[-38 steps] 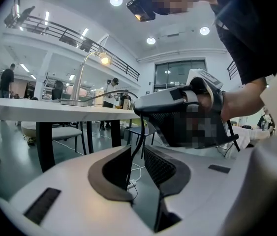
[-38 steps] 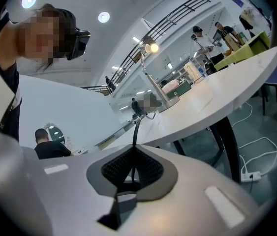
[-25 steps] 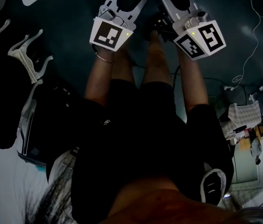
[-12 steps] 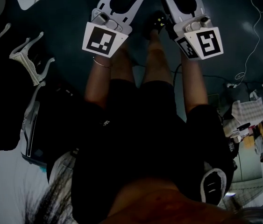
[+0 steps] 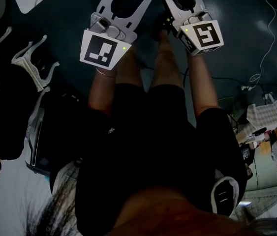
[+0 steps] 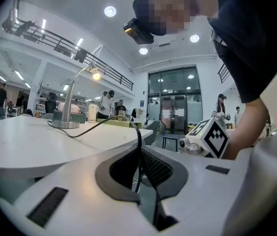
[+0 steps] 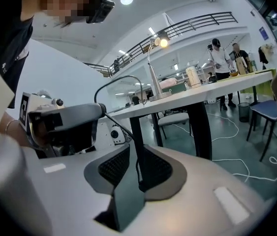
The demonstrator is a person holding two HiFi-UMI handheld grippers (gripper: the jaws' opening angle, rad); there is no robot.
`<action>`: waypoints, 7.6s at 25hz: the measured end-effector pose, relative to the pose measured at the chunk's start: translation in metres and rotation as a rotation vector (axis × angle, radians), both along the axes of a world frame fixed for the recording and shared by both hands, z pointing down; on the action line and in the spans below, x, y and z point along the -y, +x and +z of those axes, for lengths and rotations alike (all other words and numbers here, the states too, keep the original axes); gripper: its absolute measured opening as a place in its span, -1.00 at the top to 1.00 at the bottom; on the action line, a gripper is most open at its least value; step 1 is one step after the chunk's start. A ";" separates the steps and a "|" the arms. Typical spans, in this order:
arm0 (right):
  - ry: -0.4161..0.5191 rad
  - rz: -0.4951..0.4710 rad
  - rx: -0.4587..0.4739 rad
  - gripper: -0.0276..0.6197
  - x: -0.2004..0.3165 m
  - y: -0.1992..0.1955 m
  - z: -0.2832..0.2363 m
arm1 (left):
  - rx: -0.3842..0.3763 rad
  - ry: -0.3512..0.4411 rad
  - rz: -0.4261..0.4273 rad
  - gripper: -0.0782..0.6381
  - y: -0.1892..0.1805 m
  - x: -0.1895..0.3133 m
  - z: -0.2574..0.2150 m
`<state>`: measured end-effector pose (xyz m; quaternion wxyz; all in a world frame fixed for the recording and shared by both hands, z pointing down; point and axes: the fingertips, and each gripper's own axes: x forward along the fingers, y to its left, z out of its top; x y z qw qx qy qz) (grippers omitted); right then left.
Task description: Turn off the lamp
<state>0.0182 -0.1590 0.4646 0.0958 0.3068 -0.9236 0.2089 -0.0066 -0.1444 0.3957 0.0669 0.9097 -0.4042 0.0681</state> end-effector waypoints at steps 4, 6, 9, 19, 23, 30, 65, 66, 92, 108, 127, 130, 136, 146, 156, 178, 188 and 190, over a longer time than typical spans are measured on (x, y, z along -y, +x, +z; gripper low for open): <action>0.009 -0.012 -0.003 0.73 0.005 -0.003 0.003 | 0.000 0.026 0.037 0.72 0.007 -0.003 -0.011; 0.004 0.000 0.020 0.75 0.009 -0.005 0.001 | -0.012 0.031 0.035 0.72 0.006 -0.003 -0.014; -0.033 -0.003 0.062 0.86 0.011 -0.007 0.000 | -0.020 0.039 0.026 0.72 0.003 -0.003 -0.016; -0.122 -0.001 0.158 0.86 0.010 0.001 -0.003 | 0.091 0.026 0.092 0.72 0.008 -0.012 0.009; -0.149 0.016 0.225 0.87 0.011 0.005 -0.011 | 0.113 -0.046 0.091 0.72 0.008 -0.016 0.042; -0.155 -0.022 0.275 0.87 0.004 0.003 -0.028 | 0.146 -0.123 0.099 0.72 0.010 -0.014 0.083; 0.021 -0.084 0.203 0.81 -0.004 0.010 -0.048 | 0.017 -0.122 0.107 0.74 0.019 -0.017 0.078; 0.019 -0.079 0.191 0.81 -0.004 0.012 -0.045 | 0.009 -0.120 0.105 0.74 0.019 -0.017 0.075; 0.187 -0.349 -0.140 0.74 -0.022 0.001 0.029 | -0.082 -0.072 0.164 0.75 0.018 -0.030 0.013; 0.129 -0.466 -0.035 0.90 -0.042 -0.019 0.033 | -0.079 -0.002 0.132 0.74 0.008 -0.030 0.000; -0.151 -0.486 0.233 0.91 -0.077 -0.011 0.029 | -0.146 -0.109 0.249 0.61 0.012 -0.041 0.026; -0.161 -0.495 0.244 0.91 -0.080 -0.012 0.028 | -0.161 -0.145 0.273 0.57 0.018 -0.042 0.034; -0.171 -0.499 0.248 0.90 -0.084 -0.010 0.030 | -0.199 -0.182 0.280 0.54 0.027 -0.043 0.041; -0.132 -0.536 0.200 0.90 -0.087 -0.010 0.035 | -0.195 -0.216 0.334 0.53 0.027 -0.048 0.049; -0.112 -0.528 0.190 0.90 -0.085 -0.011 0.034 | -0.162 -0.233 0.343 0.53 0.028 -0.049 0.059; -0.110 -0.505 0.174 0.90 -0.084 -0.012 0.038 | -0.132 -0.233 0.319 0.53 0.027 -0.048 0.063; -0.118 -0.495 0.159 0.90 -0.083 -0.011 0.042 | -0.134 -0.243 0.314 0.53 0.028 -0.047 0.066; -0.117 -0.494 0.155 0.90 -0.084 -0.010 0.043 | -0.127 -0.243 0.316 0.53 0.028 -0.048 0.066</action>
